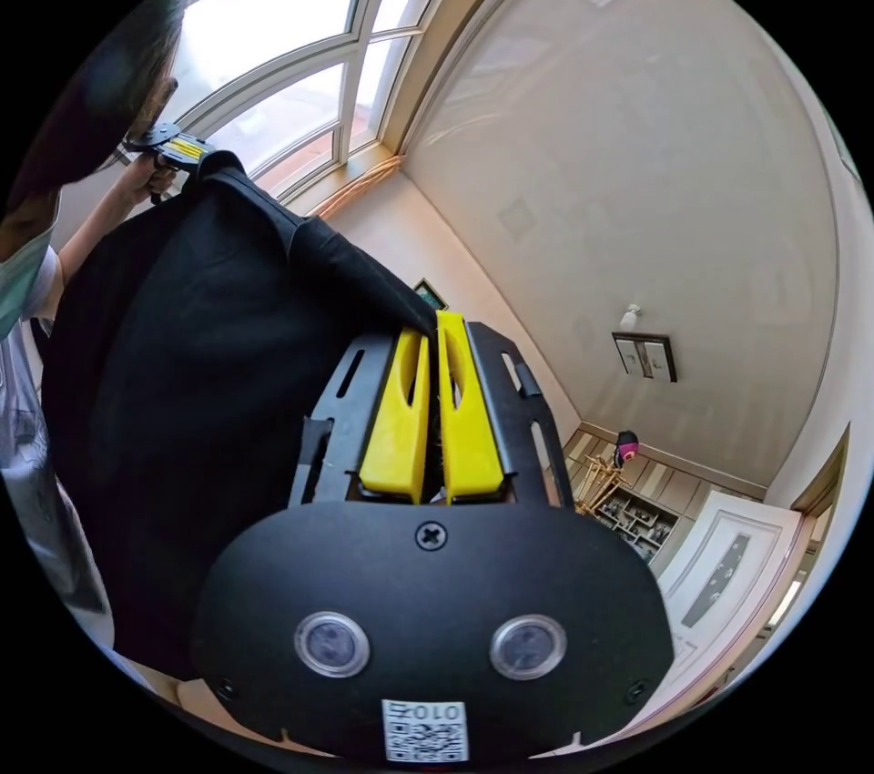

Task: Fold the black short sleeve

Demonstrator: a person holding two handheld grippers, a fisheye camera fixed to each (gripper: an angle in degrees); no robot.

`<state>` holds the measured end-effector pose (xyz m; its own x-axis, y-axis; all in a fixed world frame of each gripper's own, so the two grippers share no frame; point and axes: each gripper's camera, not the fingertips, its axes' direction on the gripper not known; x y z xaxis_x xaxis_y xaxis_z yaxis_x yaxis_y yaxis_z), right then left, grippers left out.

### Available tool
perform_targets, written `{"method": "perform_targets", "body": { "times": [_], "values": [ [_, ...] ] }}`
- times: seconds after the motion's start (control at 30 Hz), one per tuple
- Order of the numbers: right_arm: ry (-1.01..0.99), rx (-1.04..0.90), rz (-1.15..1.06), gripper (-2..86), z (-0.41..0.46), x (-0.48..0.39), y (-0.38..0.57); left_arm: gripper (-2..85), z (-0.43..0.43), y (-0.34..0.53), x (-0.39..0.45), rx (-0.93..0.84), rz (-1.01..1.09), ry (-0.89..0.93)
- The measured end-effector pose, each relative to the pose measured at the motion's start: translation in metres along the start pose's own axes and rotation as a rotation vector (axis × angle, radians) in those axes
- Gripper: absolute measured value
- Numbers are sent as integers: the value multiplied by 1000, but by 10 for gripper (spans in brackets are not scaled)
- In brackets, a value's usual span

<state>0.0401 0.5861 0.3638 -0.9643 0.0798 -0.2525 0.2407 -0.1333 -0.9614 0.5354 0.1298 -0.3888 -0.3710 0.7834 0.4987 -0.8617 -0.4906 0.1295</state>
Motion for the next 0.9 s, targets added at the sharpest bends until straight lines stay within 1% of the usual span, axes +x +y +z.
{"method": "perform_targets", "body": {
  "times": [0.17,0.27,0.3,0.33,0.37,0.4,0.43,0.47,0.5,0.53,0.57,0.6,0.63,0.67,0.73,0.77,0.83,0.9],
  "values": [
    [-73,-115,9,28,44,-6,12,-5,68,29,-5,-75,-66,81],
    [-85,-225,15,29,92,-14,35,-5,144,65,-10,-169,-144,204],
    [-92,-257,15,29,106,-16,41,-5,183,83,-10,-221,-171,253],
    [-116,-330,14,29,138,-18,56,-5,225,101,-9,-280,-189,282],
    [-153,-419,16,29,179,-20,73,-5,247,110,-9,-308,-198,292],
    [-175,-470,23,29,202,-19,81,-5,293,128,-13,-353,-226,313],
    [-216,-578,54,29,255,-15,97,-5,340,143,-20,-387,-264,330],
    [-256,-665,109,29,308,-5,111,-5,364,149,-25,-405,-283,337],
    [-270,-685,139,29,330,1,115,-5,408,159,-36,-442,-310,348],
    [-273,-678,200,30,363,17,117,-5,439,161,-44,-454,-297,327],
    [-251,-641,250,30,381,33,110,-5,450,159,-49,-456,-297,308],
    [-225,-618,264,30,387,40,104,-5,461,150,-58,-424,-303,282],
    [-151,-584,271,30,391,53,89,-5,461,136,-65,-349,-281,259],
    [-69,-545,259,29,389,63,74,-5,458,128,-68,-310,-267,245],
    [10,-457,238,29,375,77,54,-5,440,98,-73,-187,-211,192],
    [29,-414,226,29,364,84,46,-5,435,93,-72,-166,-188,186],
    [12,-383,210,29,349,90,44,-5,417,84,-55,-133,-77,177],
    [-40,-370,205,28,336,88,55,-5,404,95,-30,-122,2,174]
  ]
}}
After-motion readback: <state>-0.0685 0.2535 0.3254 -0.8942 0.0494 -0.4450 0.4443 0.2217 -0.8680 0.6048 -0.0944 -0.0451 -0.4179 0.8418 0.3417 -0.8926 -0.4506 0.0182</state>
